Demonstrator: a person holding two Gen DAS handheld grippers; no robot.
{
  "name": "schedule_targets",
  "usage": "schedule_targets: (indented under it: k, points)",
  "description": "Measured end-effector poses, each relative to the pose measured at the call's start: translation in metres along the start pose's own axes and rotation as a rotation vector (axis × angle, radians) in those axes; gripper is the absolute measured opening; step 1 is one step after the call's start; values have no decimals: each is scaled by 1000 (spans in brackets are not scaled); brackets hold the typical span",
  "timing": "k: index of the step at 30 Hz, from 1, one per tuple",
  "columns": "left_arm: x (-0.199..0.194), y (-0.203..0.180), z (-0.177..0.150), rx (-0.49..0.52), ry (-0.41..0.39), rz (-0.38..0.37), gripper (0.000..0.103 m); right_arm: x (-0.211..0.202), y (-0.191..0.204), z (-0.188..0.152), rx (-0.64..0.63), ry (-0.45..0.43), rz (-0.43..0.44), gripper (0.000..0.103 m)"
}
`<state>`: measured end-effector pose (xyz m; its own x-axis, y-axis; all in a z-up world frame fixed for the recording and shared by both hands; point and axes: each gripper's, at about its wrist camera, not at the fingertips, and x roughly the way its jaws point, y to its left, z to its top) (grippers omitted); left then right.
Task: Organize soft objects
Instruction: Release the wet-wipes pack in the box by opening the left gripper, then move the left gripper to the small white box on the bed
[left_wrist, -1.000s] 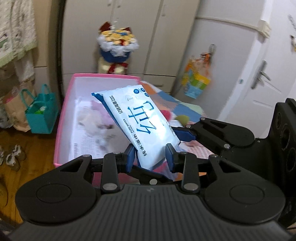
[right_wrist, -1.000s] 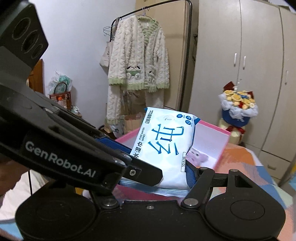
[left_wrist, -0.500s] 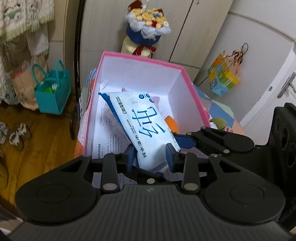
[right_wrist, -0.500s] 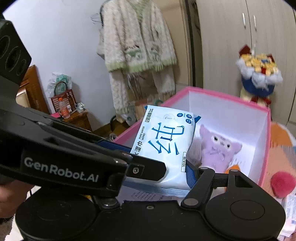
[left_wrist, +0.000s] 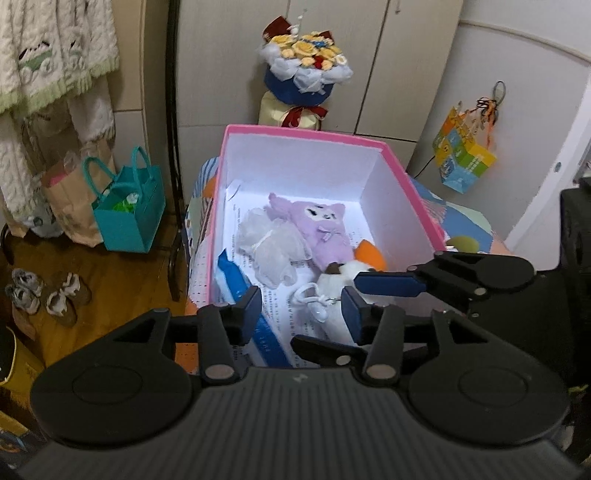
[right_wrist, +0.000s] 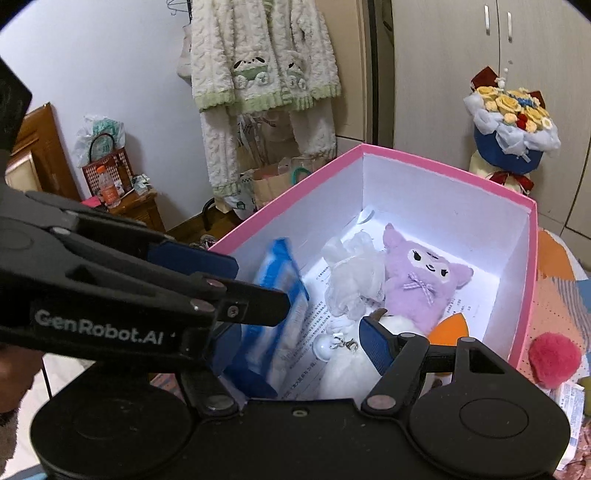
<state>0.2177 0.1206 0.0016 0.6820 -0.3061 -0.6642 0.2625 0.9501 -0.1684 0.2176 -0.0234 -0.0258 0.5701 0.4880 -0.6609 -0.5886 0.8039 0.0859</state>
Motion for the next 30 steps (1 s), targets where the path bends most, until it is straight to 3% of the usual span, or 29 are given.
schedule_targets:
  k: [12, 21, 30]
  points:
    - [-50, -25, -7, 68, -98, -32, 56, -48, 12, -4, -71, -28, -67, 75]
    - [-76, -46, -19, 105, -116, -67, 58, -89, 12, -17, -98, -60, -108, 75]
    - [-97, -81, -29, 154, -164, -118, 59, -140, -6, -59, -104, -107, -161, 76]
